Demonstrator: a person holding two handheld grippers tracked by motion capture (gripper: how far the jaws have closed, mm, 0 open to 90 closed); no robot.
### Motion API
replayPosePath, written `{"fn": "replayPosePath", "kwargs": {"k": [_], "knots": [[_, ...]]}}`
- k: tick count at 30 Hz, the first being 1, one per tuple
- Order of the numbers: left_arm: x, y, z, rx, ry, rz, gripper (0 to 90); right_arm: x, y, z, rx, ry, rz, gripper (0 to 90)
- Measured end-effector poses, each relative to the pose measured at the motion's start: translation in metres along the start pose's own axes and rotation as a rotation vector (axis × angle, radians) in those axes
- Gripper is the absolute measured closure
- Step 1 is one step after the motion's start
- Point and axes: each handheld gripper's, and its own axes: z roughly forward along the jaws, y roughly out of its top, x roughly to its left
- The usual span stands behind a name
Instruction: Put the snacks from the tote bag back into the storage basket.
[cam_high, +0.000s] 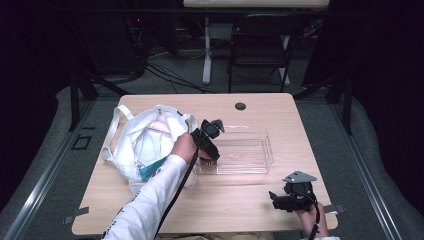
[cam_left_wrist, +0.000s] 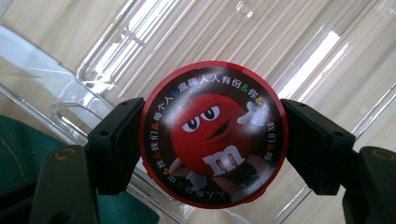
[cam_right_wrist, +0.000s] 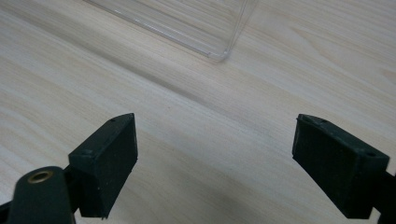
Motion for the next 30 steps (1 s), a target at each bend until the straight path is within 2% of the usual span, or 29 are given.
{"fn": "replayPosePath", "kwargs": {"k": [18, 24, 30], "knots": [[-0.001, -0.003, 0.0, -0.015, 0.006, 0.001, 25.4, 0.001, 0.0, 0.0, -0.001, 0.001, 0.002, 13.6], [0.001, -0.005, -0.01, -0.046, 0.016, -0.008, 18.3, 0.001, 0.0, 0.0, -0.005, 0.001, 0.005, 13.6], [0.0, -0.006, -0.029, -0.107, 0.025, -0.011, 14.4, 0.001, 0.0, 0.0, -0.005, -0.001, 0.004, 13.6]]}}
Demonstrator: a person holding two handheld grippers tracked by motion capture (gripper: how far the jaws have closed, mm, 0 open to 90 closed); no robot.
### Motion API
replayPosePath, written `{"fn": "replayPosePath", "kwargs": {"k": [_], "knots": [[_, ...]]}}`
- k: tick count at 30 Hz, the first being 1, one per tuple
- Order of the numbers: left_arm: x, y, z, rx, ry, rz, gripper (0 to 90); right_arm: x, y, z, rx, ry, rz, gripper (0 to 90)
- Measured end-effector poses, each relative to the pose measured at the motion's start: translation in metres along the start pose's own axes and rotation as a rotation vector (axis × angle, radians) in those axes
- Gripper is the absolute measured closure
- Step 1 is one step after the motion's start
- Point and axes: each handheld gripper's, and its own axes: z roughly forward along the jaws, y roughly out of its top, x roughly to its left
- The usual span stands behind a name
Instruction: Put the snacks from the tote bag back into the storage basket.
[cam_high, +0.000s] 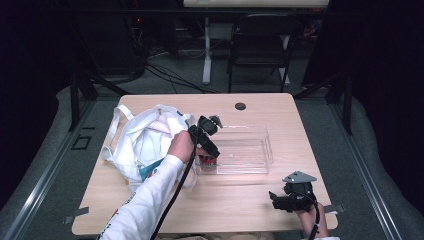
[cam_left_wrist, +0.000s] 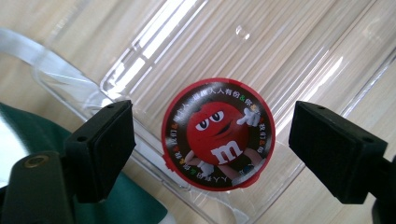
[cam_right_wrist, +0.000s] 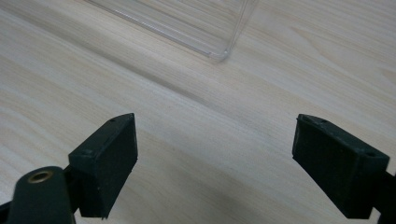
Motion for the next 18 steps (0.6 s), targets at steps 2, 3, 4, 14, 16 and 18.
{"fn": "replayPosePath", "kwargs": {"k": [2, 3, 4, 14, 16, 18], "knots": [[0.001, 0.0, -0.006, -0.011, 0.005, 0.0, 13.3, 0.0, 0.0, 0.0, 0.001, 0.0, 0.0, 13.6], [0.002, 0.0, -0.009, -0.014, 0.005, 0.005, 12.9, 0.0, 0.0, 0.0, 0.0, 0.0, 0.0, 13.6], [0.002, -0.001, -0.013, -0.023, 0.007, 0.0, 12.4, 0.0, 0.0, 0.0, 0.001, 0.0, 0.0, 13.6], [0.013, -0.017, -0.046, -0.076, 0.034, -0.003, 6.8, 0.0, 0.0, 0.001, -0.001, -0.007, -0.004, 13.6], [0.016, -0.022, -0.053, -0.083, 0.045, -0.012, 6.0, 0.0, 0.0, 0.001, -0.001, -0.008, -0.002, 13.6], [0.02, -0.027, -0.059, -0.091, 0.052, -0.015, 4.9, 0.0, 0.0, 0.001, -0.003, -0.009, -0.003, 13.6]]}}
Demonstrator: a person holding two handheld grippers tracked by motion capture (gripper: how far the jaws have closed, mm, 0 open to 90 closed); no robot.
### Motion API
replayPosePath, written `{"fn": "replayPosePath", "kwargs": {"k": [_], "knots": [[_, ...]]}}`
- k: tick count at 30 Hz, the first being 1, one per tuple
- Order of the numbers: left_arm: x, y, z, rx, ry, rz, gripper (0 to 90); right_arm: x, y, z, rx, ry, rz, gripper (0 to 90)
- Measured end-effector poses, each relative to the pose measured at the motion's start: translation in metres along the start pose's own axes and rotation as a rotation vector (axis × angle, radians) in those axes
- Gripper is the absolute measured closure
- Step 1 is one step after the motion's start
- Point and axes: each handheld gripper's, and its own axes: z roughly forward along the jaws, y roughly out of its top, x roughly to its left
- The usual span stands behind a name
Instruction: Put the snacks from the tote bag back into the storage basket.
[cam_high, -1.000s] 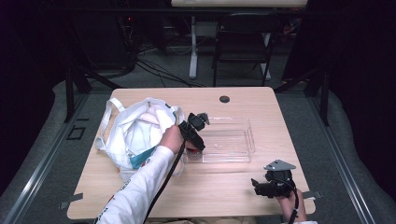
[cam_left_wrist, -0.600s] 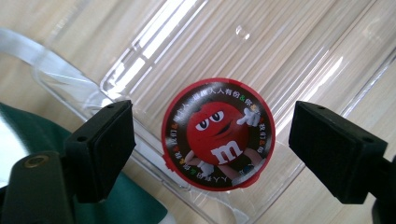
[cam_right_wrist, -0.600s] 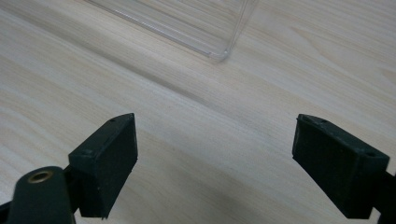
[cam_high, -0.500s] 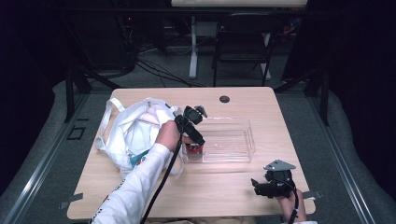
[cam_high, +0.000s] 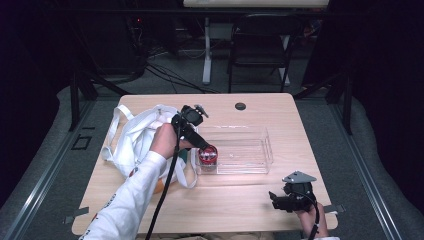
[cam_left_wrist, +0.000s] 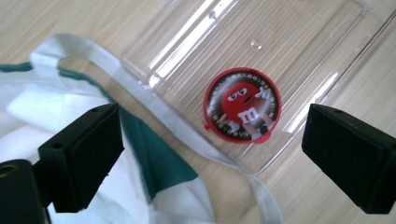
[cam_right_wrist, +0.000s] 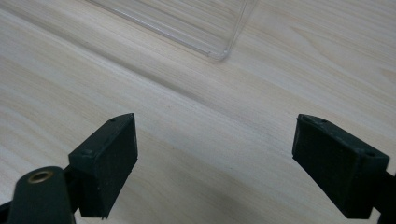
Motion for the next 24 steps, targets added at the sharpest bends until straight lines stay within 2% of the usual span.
{"fn": "replayPosePath", "kwargs": {"k": [12, 24], "knots": [[0.028, -0.044, -0.035, -0.041, 0.061, -0.075, 1.7, 0.0, 0.0, 0.0, -0.001, -0.001, 0.0, 13.6], [0.048, -0.104, -0.053, -0.042, 0.099, -0.155, 0.4, 0.001, 0.0, 0.0, 0.003, -0.001, -0.002, 13.6]]}}
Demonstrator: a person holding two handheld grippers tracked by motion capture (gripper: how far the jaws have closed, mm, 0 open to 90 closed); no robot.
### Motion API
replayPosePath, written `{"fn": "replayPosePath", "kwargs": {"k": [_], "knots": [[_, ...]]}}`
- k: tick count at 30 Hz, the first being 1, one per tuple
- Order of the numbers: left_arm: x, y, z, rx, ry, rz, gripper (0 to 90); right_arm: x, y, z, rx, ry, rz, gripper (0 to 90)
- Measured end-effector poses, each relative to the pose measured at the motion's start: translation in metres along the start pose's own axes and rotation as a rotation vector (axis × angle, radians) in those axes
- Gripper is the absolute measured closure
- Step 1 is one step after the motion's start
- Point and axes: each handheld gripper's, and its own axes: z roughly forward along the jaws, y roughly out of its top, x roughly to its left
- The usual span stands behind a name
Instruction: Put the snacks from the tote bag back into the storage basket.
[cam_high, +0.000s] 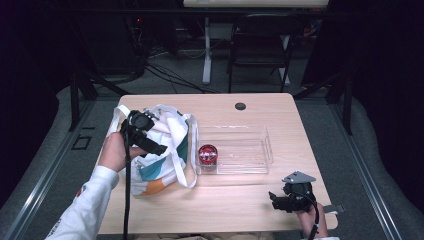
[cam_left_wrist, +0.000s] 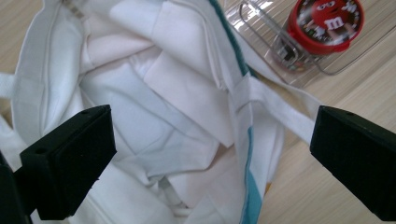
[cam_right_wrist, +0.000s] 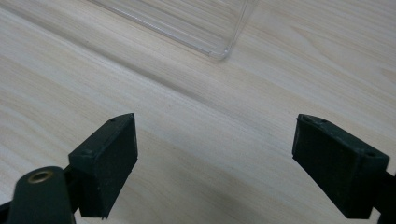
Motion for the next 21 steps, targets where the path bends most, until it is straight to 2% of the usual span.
{"fn": "replayPosePath", "kwargs": {"k": [6, 16, 21], "knots": [[0.011, -0.032, -0.001, -0.017, 0.016, -0.046, 0.3, 0.0, 0.0, 0.0, -0.001, 0.0, 0.001, 13.6], [0.024, -0.086, 0.013, -0.014, 0.01, -0.137, 0.3, 0.0, 0.0, 0.0, 0.008, 0.0, -0.003, 13.6], [0.024, -0.111, 0.017, -0.065, 0.014, -0.18, 0.3, 0.0, 0.0, 0.0, 0.009, -0.002, -0.004, 13.7]]}}
